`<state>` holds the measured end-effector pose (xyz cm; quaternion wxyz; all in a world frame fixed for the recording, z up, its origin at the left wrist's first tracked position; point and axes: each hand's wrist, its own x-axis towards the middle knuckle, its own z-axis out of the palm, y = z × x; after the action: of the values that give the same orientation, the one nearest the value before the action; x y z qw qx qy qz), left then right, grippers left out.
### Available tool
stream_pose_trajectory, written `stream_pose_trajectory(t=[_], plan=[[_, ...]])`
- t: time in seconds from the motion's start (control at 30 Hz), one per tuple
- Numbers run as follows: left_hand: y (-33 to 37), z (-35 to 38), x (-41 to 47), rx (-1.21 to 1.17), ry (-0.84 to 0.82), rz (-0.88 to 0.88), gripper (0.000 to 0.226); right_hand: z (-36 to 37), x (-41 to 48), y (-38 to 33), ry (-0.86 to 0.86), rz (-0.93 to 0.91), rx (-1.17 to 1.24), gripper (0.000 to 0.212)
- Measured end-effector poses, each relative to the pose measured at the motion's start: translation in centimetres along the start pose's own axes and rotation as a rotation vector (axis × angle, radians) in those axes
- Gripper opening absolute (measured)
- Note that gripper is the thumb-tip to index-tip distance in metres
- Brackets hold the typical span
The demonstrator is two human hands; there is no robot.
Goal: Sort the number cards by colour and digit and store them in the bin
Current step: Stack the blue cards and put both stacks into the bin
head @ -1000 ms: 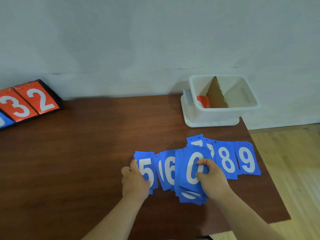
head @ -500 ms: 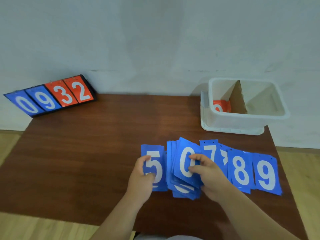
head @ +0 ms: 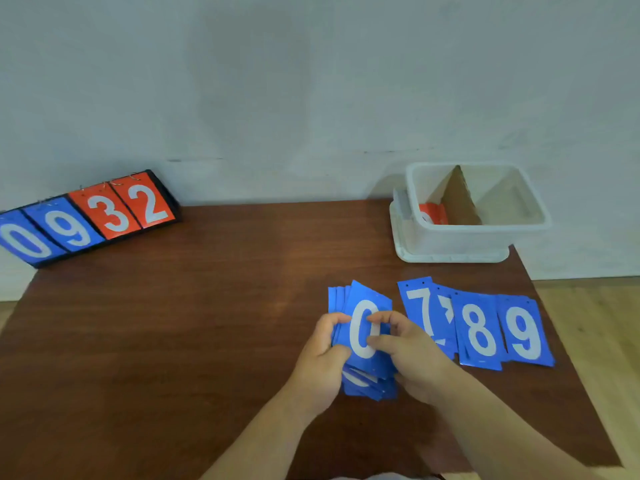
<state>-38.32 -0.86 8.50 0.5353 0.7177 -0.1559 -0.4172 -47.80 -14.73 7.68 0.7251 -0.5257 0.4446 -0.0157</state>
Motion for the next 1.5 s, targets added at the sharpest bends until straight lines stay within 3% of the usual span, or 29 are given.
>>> stream_pose_trajectory(t=[0.1,0.23,0.37,0.53,0.67,0.83,1.0,1.4,1.5], plan=[[-1.3,0.1,1.3,0.070,-0.024,0.008,0.047,-1.0,-0.6,0.6,0.122,-0.058,-0.112,0.033],[-3.0,0.7,3.6,0.264,0.124,-0.084,0.037,-4.6,-1.3,1.3,0.360,-0.073,-0.287,0.034],[-4.7,2.1,5.8,0.558,0.187,-0.214,0.065,-8.1,-2.1,2.1,0.464,-0.039,-0.342,0.032],[-5.8,6.6,8.2,0.726,0.295,-0.365,0.104,-11.7,-1.8,2.4,0.467,-0.021,-0.375,0.032],[-6.0,9.7,9.0,0.802,0.364,-0.411,0.118,-14.8,-1.0,1.8,0.418,-0.032,-0.411,0.034],[-6.8,11.1,8.6,0.633,0.431,-0.403,0.105,-17.9,0.7,0.8,0.329,-0.046,-0.457,0.032],[-7.3,12.1,7.0,0.432,0.487,-0.288,0.063,-19.7,1.7,0.1,0.213,-0.042,-0.459,0.031],[-6.6,14.1,5.4,0.547,0.558,-0.368,0.060,-20.6,1.7,-0.6,0.098,-0.054,-0.439,0.031],[-6.1,14.3,5.8,0.672,0.502,-0.451,0.075,-20.2,1.6,-0.3,0.123,-0.039,-0.434,0.030]])
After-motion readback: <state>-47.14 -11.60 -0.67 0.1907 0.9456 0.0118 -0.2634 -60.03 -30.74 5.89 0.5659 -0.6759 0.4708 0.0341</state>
